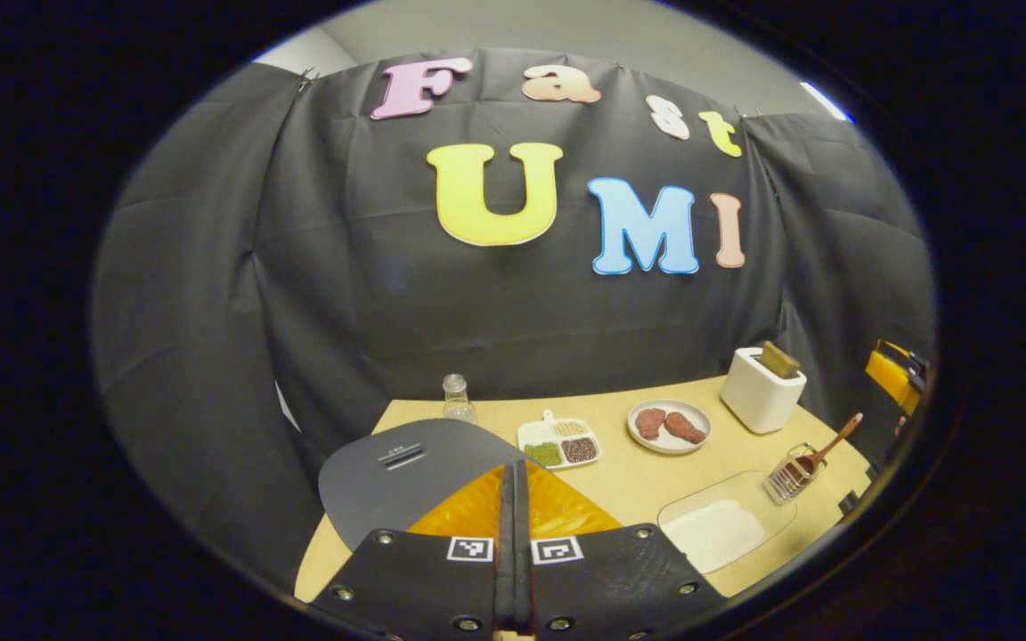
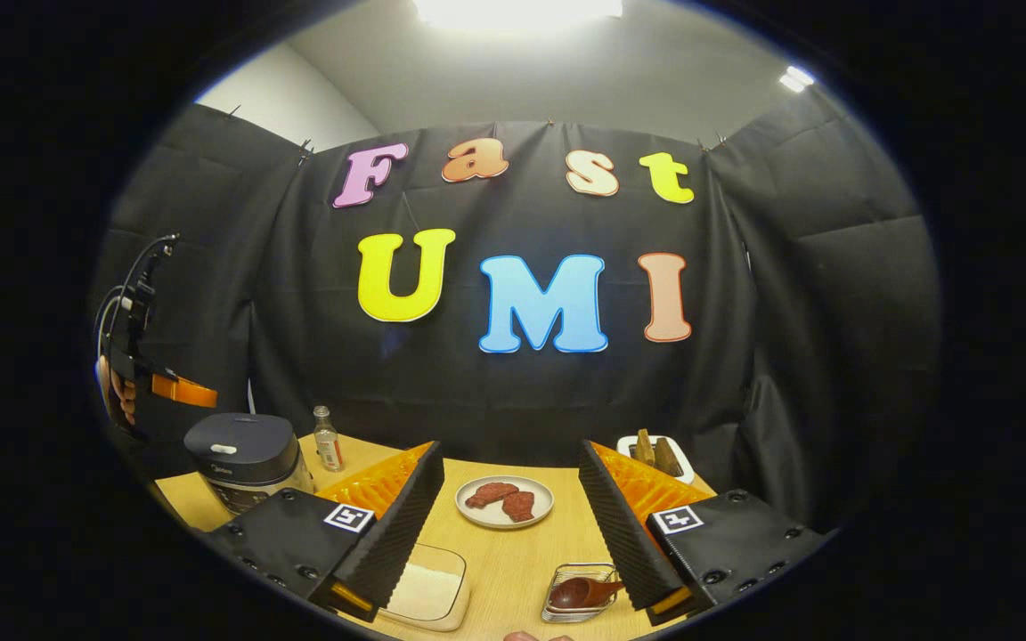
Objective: Close the left gripper, press the button to open the rice cooker; take a wooden spoon from the chopstick holder with the right hand, scoop a spoonful of rice and pour it into the rice cooker, then put the wooden spoon back into the chopstick holder.
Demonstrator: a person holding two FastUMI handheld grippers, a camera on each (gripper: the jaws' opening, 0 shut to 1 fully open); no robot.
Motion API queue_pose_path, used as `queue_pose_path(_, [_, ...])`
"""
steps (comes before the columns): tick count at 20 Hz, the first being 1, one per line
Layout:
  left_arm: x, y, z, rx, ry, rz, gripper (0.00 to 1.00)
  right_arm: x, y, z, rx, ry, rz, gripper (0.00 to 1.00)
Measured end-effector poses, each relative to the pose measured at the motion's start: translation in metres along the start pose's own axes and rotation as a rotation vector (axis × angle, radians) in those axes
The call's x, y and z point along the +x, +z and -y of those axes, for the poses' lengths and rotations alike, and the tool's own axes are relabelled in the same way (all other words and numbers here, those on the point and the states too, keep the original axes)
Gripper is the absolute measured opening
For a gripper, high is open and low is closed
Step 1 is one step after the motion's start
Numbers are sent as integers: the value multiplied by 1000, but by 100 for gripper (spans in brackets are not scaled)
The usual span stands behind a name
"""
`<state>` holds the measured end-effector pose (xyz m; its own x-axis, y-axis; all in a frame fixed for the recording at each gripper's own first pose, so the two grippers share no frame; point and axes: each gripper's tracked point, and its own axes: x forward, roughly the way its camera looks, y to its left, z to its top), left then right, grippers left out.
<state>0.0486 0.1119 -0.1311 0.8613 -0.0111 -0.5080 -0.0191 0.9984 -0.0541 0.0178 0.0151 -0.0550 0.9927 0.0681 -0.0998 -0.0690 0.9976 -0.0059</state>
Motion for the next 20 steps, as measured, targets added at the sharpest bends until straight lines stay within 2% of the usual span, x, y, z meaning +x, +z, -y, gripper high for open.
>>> queue_pose_path(2, [6, -19, -6, -39, -10, -46, 0, 0, -6, 0, 0, 11, -8, 98])
queue_pose_path(8, [21, -66, -19, -67, -4, -151, 1, 3, -28, 7, 11, -5, -49, 98])
queue_pose_path(16, [28, -85, -15, -39, -6, -194, 1, 10, -31, 10, 22, -8, -41, 97])
queue_pose_path(20, [29, -90, -12, -31, -30, -197, 2, 10, -34, 9, 31, -4, -28, 97])
